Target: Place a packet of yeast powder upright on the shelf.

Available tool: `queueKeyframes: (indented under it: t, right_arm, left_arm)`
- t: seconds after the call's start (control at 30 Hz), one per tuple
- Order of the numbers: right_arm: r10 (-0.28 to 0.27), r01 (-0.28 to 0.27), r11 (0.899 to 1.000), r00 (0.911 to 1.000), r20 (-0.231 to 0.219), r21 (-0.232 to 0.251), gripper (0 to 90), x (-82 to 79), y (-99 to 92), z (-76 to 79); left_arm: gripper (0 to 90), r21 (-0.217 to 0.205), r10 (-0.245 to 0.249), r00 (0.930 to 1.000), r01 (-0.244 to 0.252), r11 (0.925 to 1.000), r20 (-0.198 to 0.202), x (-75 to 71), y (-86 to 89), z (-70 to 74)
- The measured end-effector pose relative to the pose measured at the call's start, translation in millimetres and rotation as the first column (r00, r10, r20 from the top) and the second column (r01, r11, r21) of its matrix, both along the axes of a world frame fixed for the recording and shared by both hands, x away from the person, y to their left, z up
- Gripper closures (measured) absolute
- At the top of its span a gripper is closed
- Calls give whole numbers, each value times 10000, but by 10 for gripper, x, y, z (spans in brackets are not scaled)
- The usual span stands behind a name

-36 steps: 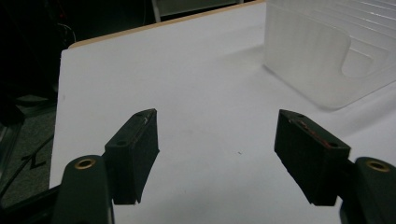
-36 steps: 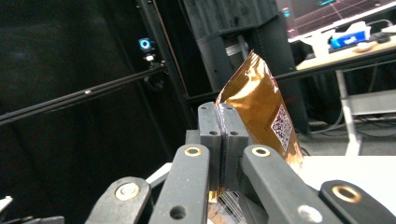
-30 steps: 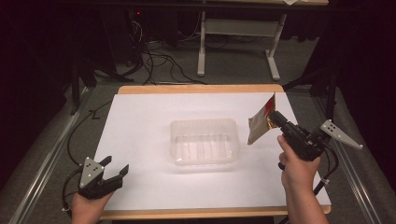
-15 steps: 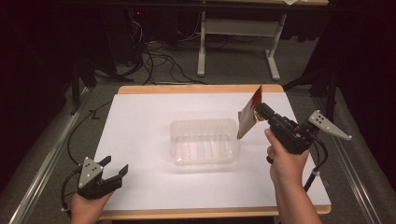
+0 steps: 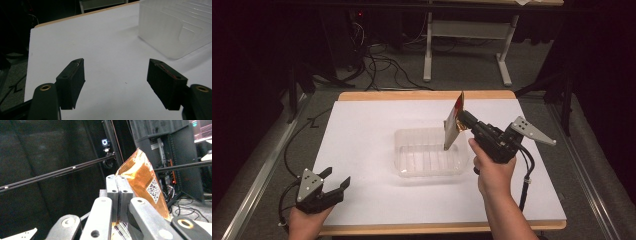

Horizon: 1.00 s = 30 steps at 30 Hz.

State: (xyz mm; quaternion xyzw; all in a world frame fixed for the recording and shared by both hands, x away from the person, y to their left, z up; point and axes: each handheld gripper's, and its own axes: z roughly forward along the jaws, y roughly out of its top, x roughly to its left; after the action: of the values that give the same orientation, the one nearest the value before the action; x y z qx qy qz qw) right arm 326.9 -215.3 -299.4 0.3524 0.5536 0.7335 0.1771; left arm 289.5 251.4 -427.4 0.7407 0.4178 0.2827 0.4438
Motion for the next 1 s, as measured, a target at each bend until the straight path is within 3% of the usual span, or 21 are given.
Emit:
queueKeyframes:
  t: [1.0]
  right_arm:
    - [1028,-1019,9946,9934,-500,200,900,191,705,-208]
  left_arm:
    - [310,-325,-33,9999,36,9995,109,-8,31,11]
